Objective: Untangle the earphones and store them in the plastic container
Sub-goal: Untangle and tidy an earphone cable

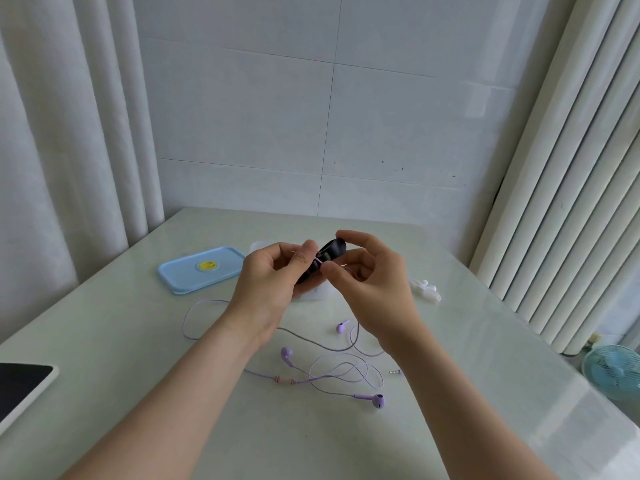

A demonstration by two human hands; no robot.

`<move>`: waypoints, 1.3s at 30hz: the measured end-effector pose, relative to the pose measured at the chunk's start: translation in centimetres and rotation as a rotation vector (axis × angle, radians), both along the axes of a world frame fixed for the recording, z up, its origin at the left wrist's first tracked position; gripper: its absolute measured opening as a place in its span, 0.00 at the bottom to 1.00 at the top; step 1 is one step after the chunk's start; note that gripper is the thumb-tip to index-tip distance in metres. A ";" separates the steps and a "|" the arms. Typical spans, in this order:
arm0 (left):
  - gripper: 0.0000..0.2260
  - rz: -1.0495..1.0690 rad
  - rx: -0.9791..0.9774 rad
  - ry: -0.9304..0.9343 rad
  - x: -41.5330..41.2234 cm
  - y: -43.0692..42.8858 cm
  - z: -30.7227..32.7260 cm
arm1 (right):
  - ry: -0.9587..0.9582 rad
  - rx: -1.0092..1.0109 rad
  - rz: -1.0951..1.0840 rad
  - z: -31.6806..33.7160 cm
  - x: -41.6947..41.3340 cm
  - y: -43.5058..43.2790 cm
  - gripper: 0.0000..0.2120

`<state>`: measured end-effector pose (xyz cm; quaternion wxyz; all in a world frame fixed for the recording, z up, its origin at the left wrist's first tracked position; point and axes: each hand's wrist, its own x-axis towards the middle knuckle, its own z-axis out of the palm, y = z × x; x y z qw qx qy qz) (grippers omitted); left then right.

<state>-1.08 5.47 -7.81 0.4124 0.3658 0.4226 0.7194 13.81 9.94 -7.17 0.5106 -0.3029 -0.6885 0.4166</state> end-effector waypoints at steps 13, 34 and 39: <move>0.13 0.157 -0.022 0.007 1.0 0.1 0.2 | 0.121 -0.288 0.131 -0.2 -0.5 -0.3 0.16; 0.14 -0.270 -0.097 0.046 -1.2 -0.3 0.3 | -0.028 0.023 -0.068 -1.1 -0.3 0.7 0.06; 0.14 -0.250 -0.102 0.046 -0.8 -0.3 0.1 | -0.066 -0.086 -0.114 -1.5 0.0 1.3 0.02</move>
